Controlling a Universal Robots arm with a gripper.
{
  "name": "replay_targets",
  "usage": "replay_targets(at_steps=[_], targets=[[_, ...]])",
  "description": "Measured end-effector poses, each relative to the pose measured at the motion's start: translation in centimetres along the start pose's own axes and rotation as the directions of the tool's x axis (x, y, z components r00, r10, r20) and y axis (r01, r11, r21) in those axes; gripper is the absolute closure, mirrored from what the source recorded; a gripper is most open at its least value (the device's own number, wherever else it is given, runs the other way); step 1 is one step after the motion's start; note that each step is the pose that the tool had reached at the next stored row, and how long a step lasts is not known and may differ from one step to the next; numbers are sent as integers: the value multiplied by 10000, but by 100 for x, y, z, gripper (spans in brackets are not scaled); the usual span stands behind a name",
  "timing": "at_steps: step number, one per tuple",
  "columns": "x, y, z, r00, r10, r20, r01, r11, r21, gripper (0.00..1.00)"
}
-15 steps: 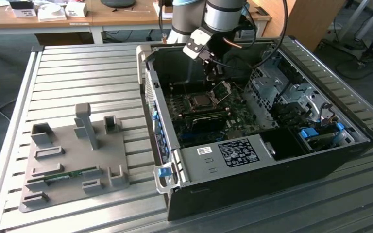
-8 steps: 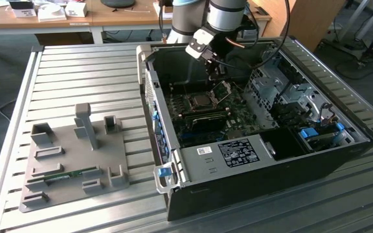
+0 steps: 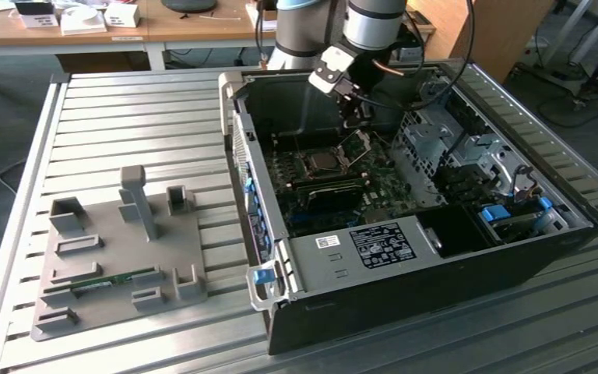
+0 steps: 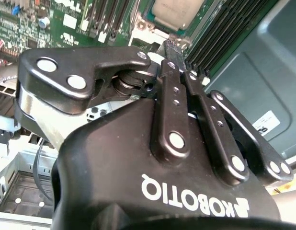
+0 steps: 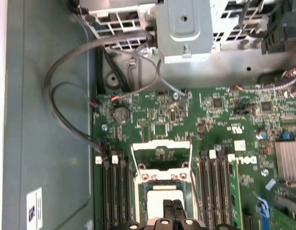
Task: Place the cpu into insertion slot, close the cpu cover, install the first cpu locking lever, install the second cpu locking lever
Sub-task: 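Close the cpu cover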
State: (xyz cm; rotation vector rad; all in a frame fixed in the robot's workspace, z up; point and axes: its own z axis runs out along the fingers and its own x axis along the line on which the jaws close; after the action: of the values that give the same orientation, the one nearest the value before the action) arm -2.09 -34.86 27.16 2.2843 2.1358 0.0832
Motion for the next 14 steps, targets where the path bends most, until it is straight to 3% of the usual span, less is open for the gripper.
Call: replay_targets(at_steps=[14], targets=[[22, 323, 15, 10000, 1, 2, -1, 10000, 0, 89]])
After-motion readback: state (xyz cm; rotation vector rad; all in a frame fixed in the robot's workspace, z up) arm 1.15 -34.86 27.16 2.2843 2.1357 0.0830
